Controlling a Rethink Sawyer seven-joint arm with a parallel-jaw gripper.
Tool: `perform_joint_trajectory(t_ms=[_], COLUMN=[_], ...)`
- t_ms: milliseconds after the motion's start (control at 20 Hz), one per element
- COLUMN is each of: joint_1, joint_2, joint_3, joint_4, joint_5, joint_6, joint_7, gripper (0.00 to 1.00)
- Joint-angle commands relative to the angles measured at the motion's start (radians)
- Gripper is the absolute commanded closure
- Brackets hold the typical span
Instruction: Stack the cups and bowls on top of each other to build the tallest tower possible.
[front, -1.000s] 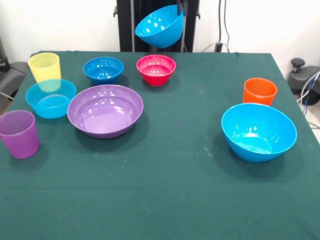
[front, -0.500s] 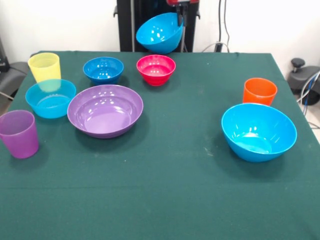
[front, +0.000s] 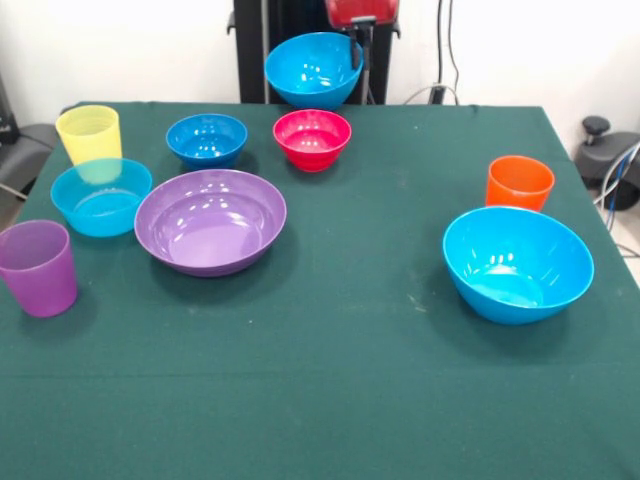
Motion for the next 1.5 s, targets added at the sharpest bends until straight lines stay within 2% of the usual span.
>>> perform_joint_trajectory(t_ms=[50, 600, 1050, 1500], joint_1=[-0.018, -0.029, -0.012, 0.016], joint_2=[0.037, -0.002, 0.016, -0.018], joint_3=[0.139, 0.193, 0.211, 0.213], joint_4=[-0.259, -0.337, -0.444, -0.473], joint_5=[0.013, 0.024, 0.024, 0.046], joint_6=[0.148, 0.267, 0.349, 0.411], joint_7=[0.116, 0.090, 0.056, 0.054], gripper=[1.00, 1.00, 1.00, 1.00])
